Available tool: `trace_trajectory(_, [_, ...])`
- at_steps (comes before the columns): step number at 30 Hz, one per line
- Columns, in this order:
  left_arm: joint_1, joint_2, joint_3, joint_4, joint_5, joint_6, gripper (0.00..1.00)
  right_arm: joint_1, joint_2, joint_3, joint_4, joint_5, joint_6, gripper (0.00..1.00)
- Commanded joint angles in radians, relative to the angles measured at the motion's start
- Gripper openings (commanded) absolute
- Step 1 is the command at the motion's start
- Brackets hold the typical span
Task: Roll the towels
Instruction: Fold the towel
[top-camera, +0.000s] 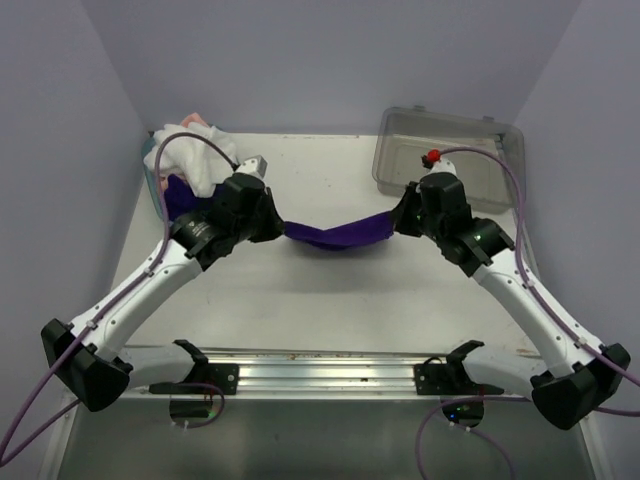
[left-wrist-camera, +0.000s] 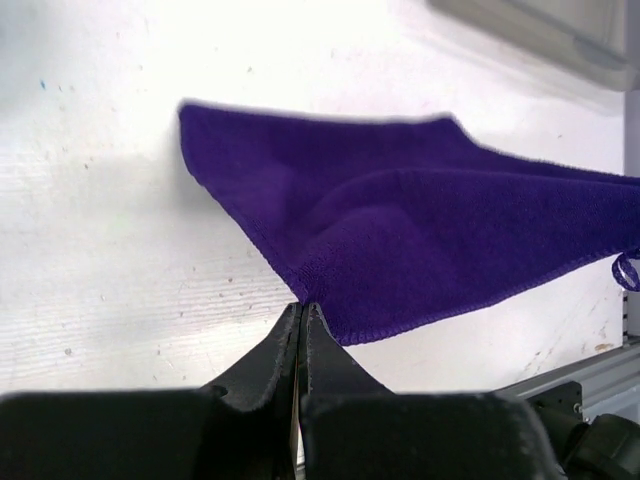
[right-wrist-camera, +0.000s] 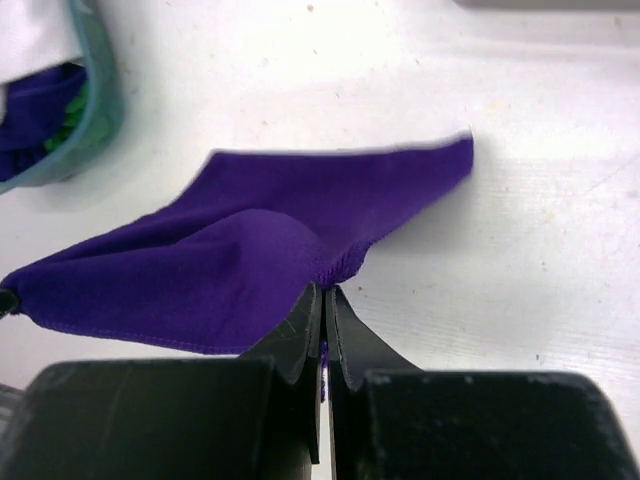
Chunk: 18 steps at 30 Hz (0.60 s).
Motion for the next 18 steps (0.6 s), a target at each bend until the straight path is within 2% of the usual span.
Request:
trace_trajectory(1, [-0.002, -0.070, 0.111, -0.053, -0.054, 0.046, 0.00, 0.005, -0.069, 0.107, -0.063, -0.012, -0.056, 0.00])
trace_trajectory(12, [-0.002, -0.225, 0.303, -0.108, -0.053, 0.083, 0.00, 0.008, -0.148, 0.274, -0.095, -0.150, -0.048, 0.00])
trace_trajectory(16, [-0.002, -0.284, 0.314, -0.108, -0.035, 0.072, 0.00, 0.007, -0.183, 0.275, -0.122, -0.164, -0.044, 0.00])
trace_trajectory(18, [-0.002, -0.313, 0.308, -0.113, -0.007, 0.064, 0.00, 0.008, -0.210, 0.264, -0.129, -0.218, -0.038, 0.00])
